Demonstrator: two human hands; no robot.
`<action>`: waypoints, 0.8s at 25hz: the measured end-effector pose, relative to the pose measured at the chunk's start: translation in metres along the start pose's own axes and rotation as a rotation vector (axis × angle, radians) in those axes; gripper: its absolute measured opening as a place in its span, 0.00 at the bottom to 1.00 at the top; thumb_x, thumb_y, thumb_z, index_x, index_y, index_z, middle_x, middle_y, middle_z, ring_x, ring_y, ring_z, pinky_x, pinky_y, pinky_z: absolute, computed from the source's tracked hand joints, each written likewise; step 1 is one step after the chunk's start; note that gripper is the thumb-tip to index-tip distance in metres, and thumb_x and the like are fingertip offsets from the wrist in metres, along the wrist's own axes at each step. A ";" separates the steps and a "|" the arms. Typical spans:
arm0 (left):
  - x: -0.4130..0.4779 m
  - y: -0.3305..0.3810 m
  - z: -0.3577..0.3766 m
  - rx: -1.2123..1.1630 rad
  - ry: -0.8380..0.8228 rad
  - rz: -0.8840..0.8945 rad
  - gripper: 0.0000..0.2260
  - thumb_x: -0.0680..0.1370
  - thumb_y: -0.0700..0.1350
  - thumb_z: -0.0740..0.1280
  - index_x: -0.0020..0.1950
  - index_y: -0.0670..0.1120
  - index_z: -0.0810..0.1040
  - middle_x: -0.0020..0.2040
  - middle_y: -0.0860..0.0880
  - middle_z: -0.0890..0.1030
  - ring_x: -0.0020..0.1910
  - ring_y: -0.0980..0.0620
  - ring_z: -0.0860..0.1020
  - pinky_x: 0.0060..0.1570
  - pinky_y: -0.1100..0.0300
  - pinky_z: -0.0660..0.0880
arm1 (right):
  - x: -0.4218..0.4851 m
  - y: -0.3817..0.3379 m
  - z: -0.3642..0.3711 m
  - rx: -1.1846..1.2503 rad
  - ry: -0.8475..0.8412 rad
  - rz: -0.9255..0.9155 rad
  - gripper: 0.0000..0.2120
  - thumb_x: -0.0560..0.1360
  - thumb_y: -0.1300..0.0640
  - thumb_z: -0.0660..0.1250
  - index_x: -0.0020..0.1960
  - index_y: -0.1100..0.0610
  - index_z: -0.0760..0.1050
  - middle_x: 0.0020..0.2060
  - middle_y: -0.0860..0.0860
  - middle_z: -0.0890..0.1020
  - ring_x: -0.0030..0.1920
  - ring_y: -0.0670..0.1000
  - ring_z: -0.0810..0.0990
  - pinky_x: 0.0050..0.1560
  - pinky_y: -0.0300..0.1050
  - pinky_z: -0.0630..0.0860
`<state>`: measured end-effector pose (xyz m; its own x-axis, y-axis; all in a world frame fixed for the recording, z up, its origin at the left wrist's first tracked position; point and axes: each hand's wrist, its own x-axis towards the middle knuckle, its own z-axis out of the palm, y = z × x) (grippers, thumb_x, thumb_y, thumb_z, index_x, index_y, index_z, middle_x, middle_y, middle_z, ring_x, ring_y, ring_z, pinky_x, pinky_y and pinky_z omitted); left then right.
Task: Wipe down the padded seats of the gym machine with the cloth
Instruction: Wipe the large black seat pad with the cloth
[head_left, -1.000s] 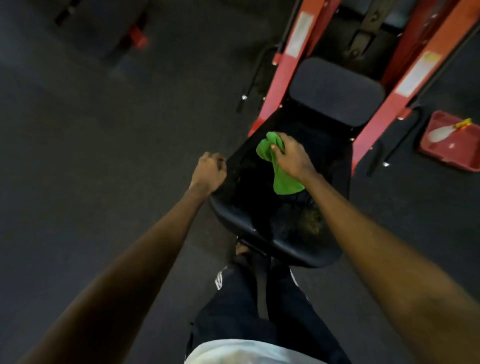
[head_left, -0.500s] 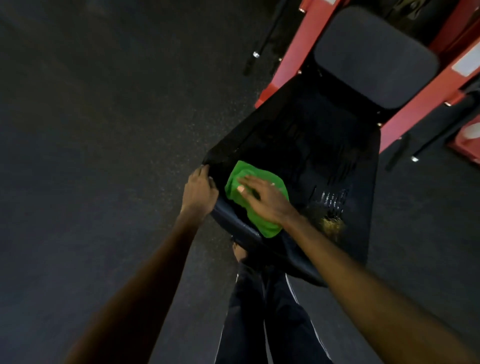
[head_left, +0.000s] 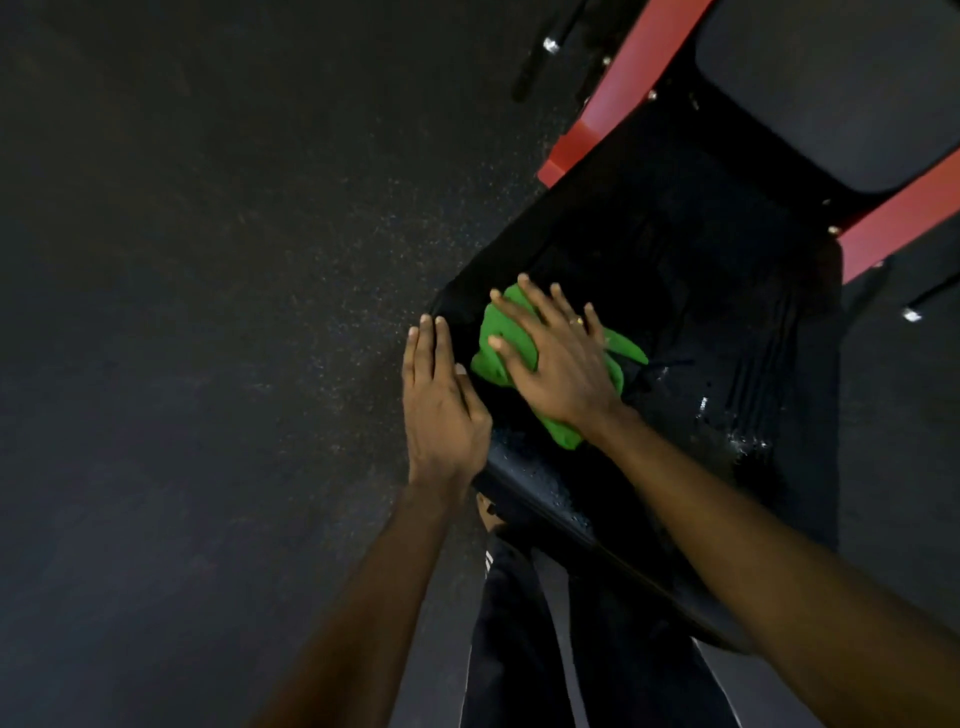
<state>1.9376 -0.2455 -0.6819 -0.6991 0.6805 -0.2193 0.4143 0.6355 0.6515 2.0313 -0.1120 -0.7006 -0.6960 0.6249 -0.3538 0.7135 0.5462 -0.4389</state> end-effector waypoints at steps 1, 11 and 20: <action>0.000 0.000 0.001 0.001 0.001 -0.003 0.23 0.86 0.42 0.53 0.82 0.41 0.58 0.82 0.45 0.57 0.82 0.49 0.51 0.77 0.68 0.43 | 0.020 -0.001 0.001 0.004 0.018 0.039 0.28 0.80 0.32 0.49 0.79 0.38 0.60 0.81 0.44 0.57 0.81 0.56 0.56 0.77 0.67 0.55; -0.003 0.000 -0.001 -0.063 0.001 0.018 0.31 0.86 0.59 0.46 0.81 0.41 0.59 0.82 0.45 0.58 0.82 0.52 0.51 0.80 0.60 0.48 | -0.039 -0.017 0.000 0.016 0.018 -0.093 0.34 0.81 0.34 0.52 0.83 0.46 0.52 0.82 0.45 0.53 0.81 0.54 0.58 0.77 0.54 0.58; 0.004 0.005 -0.005 0.033 -0.010 -0.020 0.26 0.86 0.54 0.52 0.80 0.42 0.64 0.80 0.44 0.62 0.80 0.49 0.57 0.75 0.70 0.47 | 0.106 -0.008 0.008 0.060 0.108 0.159 0.27 0.81 0.42 0.59 0.76 0.52 0.67 0.77 0.50 0.69 0.74 0.57 0.70 0.69 0.60 0.69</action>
<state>1.9340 -0.2414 -0.6758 -0.7016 0.6711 -0.2396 0.4194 0.6608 0.6224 1.9517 -0.0543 -0.7409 -0.5602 0.7584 -0.3331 0.8051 0.4040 -0.4343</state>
